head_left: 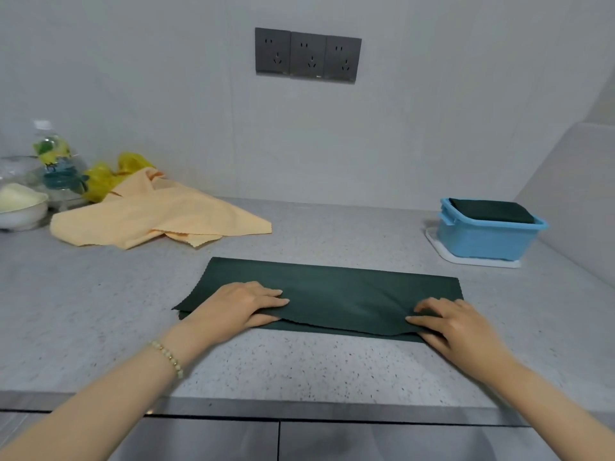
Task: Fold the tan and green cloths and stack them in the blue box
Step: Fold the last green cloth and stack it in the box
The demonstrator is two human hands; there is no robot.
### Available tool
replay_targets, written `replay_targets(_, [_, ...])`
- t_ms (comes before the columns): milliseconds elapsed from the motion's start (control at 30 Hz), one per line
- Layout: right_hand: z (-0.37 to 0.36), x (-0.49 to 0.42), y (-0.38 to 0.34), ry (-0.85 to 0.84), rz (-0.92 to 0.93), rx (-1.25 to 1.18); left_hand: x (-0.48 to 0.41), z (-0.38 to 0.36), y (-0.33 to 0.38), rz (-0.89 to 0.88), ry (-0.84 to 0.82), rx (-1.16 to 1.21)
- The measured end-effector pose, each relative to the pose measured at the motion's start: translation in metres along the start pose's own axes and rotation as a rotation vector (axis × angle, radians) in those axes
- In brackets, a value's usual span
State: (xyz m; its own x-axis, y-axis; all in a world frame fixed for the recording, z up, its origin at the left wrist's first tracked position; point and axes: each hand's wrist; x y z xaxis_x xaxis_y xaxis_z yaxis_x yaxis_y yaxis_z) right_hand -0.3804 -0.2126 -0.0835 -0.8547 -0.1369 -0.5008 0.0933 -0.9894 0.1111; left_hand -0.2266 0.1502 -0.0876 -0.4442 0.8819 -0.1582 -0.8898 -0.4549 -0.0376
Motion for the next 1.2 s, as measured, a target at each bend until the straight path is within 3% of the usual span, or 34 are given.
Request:
replay_targets(267, [-0.004,0.005,0.002,0.032,-0.08,-0.011,-0.002,-0.006,0.008,-0.032,0.058,0.037])
replay_targets(533, [-0.008,0.013,0.008,-0.063,-0.159,-0.041,-0.004,-0.012,0.011,-0.057,0.022,0.09])
replay_targets(667, [0.001,0.011,0.004,-0.117,-0.157,-0.036,-0.004,-0.004,0.012,-0.003,-0.005,0.204])
replay_targets(833, [-0.008,-0.047,-0.029,-0.058,-0.382,-0.295,-0.048,0.008,0.005,0.145,0.126,0.268])
replay_targets(1067, [-0.069,-0.126,-0.095,-0.423,-0.404,-0.257,-0.111,-0.021,0.022,0.294,-0.092,0.18])
replay_targets(1200, [-0.088,-0.12,-0.096,-0.512,-0.401,-0.222,-0.111,-0.038,0.021,0.321,-0.143,0.179])
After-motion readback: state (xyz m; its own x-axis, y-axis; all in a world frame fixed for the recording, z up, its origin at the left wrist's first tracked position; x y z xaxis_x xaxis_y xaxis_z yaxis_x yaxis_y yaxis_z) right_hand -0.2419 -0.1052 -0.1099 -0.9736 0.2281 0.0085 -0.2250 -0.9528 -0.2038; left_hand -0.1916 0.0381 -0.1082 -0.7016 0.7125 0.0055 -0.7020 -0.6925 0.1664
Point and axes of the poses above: each hand's wrist, its own x-axis away from the middle knuckle, its own z-axis out of the back of the hand, y = z × x, and after that the axes turned 10 degrees about -z, right-handed
